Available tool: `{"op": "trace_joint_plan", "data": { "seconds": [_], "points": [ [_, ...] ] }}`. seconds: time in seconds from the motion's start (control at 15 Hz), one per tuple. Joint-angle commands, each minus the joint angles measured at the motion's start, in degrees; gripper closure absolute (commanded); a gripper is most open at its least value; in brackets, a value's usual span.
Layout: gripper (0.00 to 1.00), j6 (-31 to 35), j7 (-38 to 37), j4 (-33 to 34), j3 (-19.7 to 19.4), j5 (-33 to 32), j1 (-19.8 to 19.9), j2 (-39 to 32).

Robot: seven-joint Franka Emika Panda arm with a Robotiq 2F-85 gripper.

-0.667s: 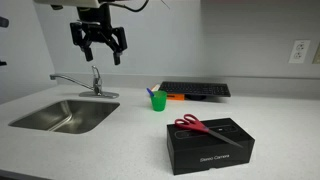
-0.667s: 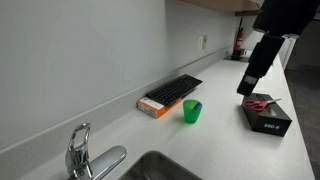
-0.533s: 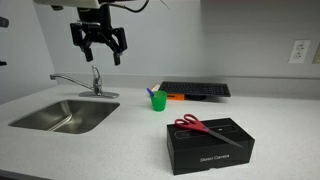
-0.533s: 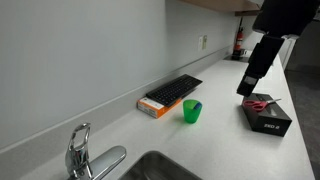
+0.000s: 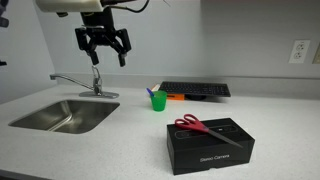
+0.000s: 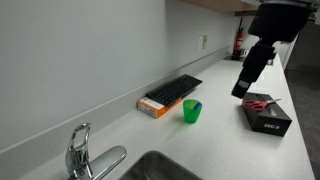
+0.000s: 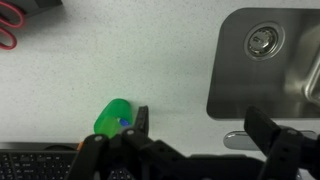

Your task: Remove the pen from the green cup

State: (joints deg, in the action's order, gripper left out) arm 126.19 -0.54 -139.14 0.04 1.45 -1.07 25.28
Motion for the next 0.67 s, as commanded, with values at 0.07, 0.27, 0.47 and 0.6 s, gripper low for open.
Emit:
{"op": "trace_joint_plan", "data": {
  "seconds": [0.07,0.27,0.47,0.6],
  "points": [
    [0.00,8.5,-7.5,-1.3,2.3,-8.9,4.6,-5.3],
    [0.00,13.1,-15.0,-0.4,2.7,-14.7,7.5,-10.9],
    [0.00,14.6,-22.0,1.5,2.4,-19.4,9.3,-15.6],
    [0.00,13.6,-19.1,-0.2,1.1,-17.5,7.7,-13.8]
  ]
}}
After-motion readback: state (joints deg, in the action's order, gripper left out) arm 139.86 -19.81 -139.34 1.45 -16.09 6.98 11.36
